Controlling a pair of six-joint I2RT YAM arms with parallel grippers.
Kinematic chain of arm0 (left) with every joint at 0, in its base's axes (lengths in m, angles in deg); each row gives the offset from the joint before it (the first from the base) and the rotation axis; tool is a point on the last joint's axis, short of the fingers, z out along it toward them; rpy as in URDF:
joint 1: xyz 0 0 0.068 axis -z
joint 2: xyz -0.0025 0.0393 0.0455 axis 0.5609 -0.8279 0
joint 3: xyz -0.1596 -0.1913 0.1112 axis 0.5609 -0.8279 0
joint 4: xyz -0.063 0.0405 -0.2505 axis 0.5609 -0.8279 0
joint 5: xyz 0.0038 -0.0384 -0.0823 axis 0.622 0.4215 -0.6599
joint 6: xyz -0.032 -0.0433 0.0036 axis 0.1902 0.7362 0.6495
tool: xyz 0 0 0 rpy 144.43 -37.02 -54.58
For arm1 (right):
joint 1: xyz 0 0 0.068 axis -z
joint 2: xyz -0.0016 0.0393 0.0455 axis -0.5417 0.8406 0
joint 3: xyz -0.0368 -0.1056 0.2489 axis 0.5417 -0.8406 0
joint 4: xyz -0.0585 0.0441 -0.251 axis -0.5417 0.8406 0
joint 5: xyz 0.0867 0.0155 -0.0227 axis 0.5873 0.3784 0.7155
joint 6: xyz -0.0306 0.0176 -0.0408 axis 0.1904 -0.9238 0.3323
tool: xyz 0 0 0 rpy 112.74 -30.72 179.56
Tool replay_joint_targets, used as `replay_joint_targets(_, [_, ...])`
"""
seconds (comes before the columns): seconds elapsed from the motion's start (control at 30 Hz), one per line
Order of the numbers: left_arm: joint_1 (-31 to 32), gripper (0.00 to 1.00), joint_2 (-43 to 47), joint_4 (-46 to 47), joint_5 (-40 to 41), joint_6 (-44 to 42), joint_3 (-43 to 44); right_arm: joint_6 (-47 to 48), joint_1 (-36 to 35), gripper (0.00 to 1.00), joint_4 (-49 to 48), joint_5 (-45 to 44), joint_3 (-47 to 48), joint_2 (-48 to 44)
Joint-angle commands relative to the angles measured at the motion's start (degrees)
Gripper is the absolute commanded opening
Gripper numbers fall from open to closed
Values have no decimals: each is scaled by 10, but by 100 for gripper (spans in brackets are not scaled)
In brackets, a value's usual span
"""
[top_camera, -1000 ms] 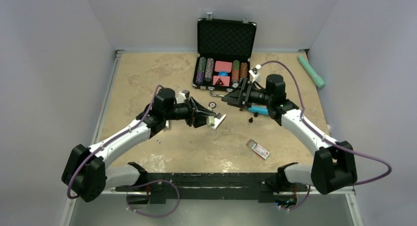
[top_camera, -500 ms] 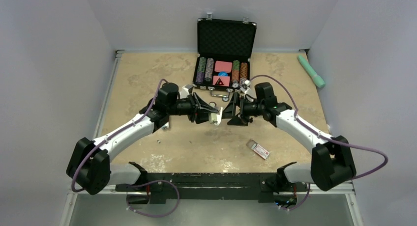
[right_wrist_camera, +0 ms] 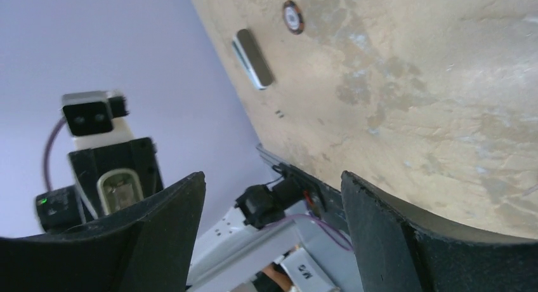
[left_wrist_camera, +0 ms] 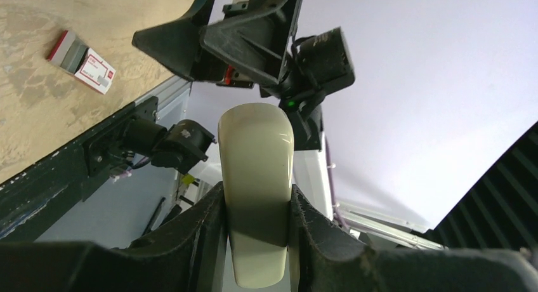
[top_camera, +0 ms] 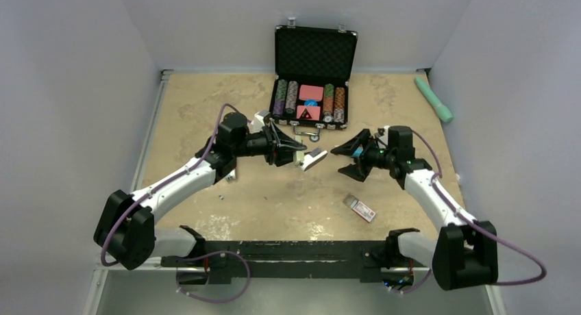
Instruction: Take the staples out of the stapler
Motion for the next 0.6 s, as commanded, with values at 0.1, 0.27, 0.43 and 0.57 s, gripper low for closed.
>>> replay_joint_targets(0.1, [-4,0,-21,117,9,41,-10,-219,3,85,-235,72,-89,-114])
replay_joint_targets(0.27, [-2,0,-43,149,10,52,-5,-306,0,86,-346,63,-118,-166])
replay_joint_targets(0.43, [-2,0,-60,175,15,63,-6,-284,-12,85,-335,57,-89,-146])
replay_joint_targets(0.57, [-1,0,-82,223,21,93,-8,-310,-41,84,-390,38,-91,-118])
